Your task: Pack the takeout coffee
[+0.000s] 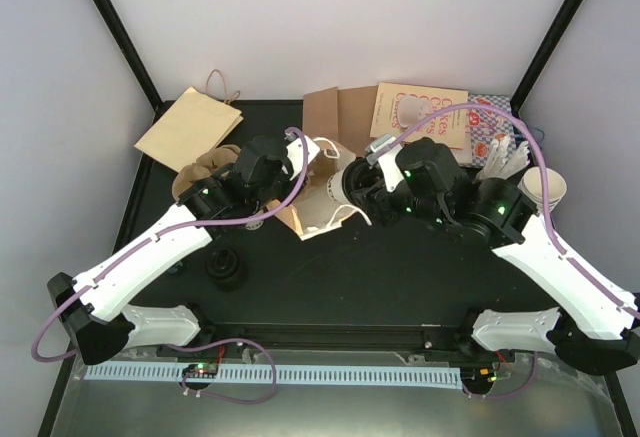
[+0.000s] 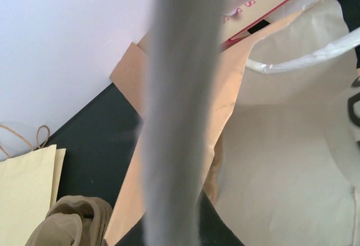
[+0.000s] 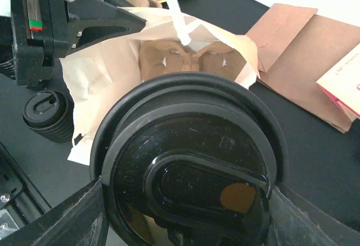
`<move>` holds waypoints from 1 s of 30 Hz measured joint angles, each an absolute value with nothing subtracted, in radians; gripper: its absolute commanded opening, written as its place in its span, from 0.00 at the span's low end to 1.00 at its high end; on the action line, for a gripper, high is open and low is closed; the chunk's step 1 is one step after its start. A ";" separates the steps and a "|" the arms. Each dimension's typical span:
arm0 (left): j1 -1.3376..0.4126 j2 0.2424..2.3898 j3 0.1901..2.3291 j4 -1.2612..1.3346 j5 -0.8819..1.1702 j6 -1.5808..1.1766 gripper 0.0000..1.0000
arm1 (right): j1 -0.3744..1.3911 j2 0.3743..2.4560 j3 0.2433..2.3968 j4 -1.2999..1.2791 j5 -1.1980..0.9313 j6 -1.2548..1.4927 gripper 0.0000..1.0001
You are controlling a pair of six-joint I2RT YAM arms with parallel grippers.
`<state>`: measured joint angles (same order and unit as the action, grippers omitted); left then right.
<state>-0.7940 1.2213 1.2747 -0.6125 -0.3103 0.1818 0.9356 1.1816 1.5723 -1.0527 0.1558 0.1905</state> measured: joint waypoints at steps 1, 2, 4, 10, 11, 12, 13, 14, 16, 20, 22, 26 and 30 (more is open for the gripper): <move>-0.794 1.221 1.275 -0.612 -0.309 0.182 0.02 | 0.935 1.182 1.561 -1.045 0.152 0.189 0.67; -0.794 1.221 1.274 -0.612 -0.308 0.182 0.02 | 0.936 1.180 1.544 -1.033 0.145 0.188 0.67; -0.794 1.221 1.271 -0.612 -0.306 0.182 0.02 | 0.936 1.180 1.518 -1.018 0.132 0.188 0.67; -0.794 1.221 1.253 -0.613 -0.292 0.182 0.02 | 0.954 1.172 1.405 -0.969 0.113 0.187 0.67; -0.794 1.221 1.248 -0.613 -0.286 0.183 0.02 | 0.965 1.167 1.382 -0.960 0.114 0.187 0.67; -0.794 1.221 1.243 -0.612 -0.279 0.183 0.02 | 0.976 1.163 1.364 -0.955 0.115 0.187 0.67; -0.794 1.221 1.237 -0.613 -0.273 0.184 0.02 | 0.989 1.159 1.348 -0.950 0.118 0.187 0.67; -0.794 1.221 1.229 -0.613 -0.264 0.184 0.02 | 1.002 1.156 1.332 -0.944 0.123 0.187 0.67; -0.794 1.221 1.217 -0.614 -0.253 0.185 0.02 | 1.028 1.150 1.304 -0.933 0.134 0.187 0.67; -0.796 1.217 1.201 -0.621 -0.219 0.189 0.02 | 1.078 1.143 1.264 -0.909 0.183 0.184 0.67; -0.799 1.211 1.197 -0.622 -0.205 0.189 0.02 | 1.101 1.143 1.250 -0.899 0.214 0.184 0.67; -0.801 1.192 1.192 -0.622 -0.176 0.194 0.02 | 1.122 1.117 1.219 -0.872 0.269 0.183 0.67; -0.807 1.164 1.186 -0.611 -0.124 0.207 0.01 | 1.122 1.033 1.203 -0.842 0.314 0.168 0.67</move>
<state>-0.8066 1.1641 1.1858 -0.6109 -0.1238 0.2066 1.1217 1.0328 1.2034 -0.8417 0.3141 0.1677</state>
